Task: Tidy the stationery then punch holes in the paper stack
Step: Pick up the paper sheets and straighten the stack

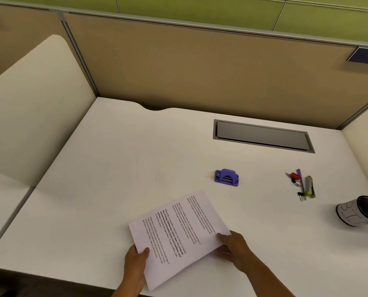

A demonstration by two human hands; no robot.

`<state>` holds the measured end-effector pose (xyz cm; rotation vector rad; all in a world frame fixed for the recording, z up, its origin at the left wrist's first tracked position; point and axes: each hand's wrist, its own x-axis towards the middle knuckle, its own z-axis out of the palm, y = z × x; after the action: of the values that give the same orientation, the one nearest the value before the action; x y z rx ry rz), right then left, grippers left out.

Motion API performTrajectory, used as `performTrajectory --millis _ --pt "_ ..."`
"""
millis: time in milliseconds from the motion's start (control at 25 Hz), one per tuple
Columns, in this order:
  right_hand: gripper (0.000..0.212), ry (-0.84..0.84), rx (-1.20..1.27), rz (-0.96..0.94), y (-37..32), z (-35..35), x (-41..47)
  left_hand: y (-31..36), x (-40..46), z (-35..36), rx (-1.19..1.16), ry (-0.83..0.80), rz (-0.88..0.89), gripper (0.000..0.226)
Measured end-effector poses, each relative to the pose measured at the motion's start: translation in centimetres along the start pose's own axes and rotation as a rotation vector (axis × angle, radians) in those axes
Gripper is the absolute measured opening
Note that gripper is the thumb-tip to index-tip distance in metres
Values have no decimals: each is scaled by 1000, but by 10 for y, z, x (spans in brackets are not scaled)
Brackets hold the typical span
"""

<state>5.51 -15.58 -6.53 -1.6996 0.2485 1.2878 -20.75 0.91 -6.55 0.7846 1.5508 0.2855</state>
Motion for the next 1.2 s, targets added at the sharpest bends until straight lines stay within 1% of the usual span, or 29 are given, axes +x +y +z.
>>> performTrajectory --millis 80,160,320,440,520,560,600,640,680,720,800,880,960,1040,1200 --pt "16 35 205 22 10 5 -4 -6 -5 8 -65 9 -39 24" --pt "13 63 311 45 22 15 -8 -15 -11 17 -112 6 -69 26" --pt "16 77 265 107 42 39 -19 -35 -22 36 -189 -31 -122 27" --pt "19 48 250 102 50 49 -28 -44 -30 41 -141 -87 -138 37" --pt "20 47 220 91 49 46 -30 -41 -34 37 -206 -111 -146 33" --pt "21 41 196 89 48 42 -29 -35 -34 33 -246 -89 -156 30" --pt "20 32 167 90 46 38 -29 -30 -31 26 -274 -38 -156 32" --pt "20 28 136 94 45 34 -27 -24 -27 16 -251 12 -132 37" --pt "19 26 102 99 43 31 -26 -17 -24 9 -161 25 -89 40" --pt "19 21 70 102 41 27 -24 -9 -19 4 -3 -3 -33 41" --pt "20 -12 29 103 36 23 -21 9 -8 6 358 -134 69 41" --pt "19 -42 6 94 28 20 -20 30 2 19 564 -267 157 39" --pt "18 -47 -65 80 19 18 -20 50 12 35 673 -345 210 35" --pt "15 -43 -172 73 12 16 -21 61 21 51 705 -384 240 31" --pt "10 -52 -314 60 1 16 -17 60 22 71 730 -358 313 28"
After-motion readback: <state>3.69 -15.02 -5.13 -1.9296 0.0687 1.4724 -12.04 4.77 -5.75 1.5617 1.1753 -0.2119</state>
